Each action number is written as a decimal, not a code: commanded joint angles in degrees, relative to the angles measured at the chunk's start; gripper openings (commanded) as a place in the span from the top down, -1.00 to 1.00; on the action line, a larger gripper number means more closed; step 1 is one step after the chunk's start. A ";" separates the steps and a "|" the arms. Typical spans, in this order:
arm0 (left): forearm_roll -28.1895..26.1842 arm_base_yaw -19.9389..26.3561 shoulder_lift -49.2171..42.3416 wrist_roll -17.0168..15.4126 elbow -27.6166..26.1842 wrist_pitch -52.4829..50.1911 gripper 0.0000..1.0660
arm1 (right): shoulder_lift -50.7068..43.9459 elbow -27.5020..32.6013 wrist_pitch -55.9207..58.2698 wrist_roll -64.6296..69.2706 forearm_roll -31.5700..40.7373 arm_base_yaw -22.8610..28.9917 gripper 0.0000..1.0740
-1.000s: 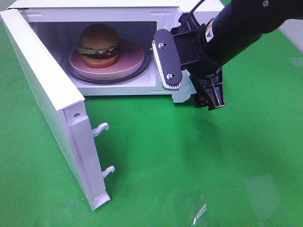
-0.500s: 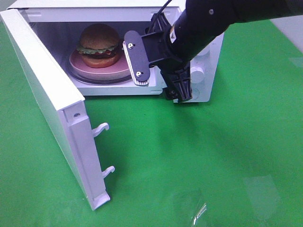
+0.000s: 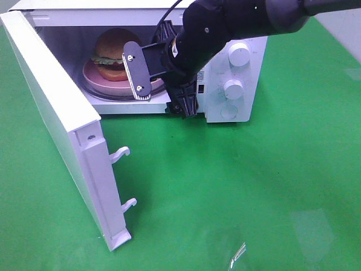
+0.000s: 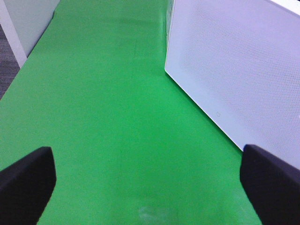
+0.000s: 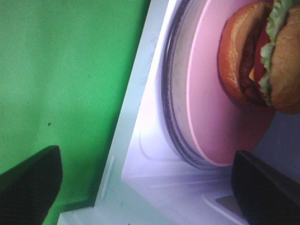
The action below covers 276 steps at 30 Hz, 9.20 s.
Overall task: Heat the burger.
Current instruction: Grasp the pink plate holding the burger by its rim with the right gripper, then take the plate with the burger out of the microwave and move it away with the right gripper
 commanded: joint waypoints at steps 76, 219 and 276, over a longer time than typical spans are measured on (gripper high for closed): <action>0.00 0.17 -0.92 0.23 0.17 0.11 -0.88 | 17.70 -23.26 7.45 -6.02 13.06 0.23 1.00; 0.00 0.17 -0.92 0.23 0.17 0.11 -0.88 | -64.46 64.46 16.39 52.88 -28.65 0.74 1.00; 0.00 0.17 -0.92 0.23 0.17 0.11 -0.88 | -27.56 51.85 35.24 106.46 -31.57 0.52 1.00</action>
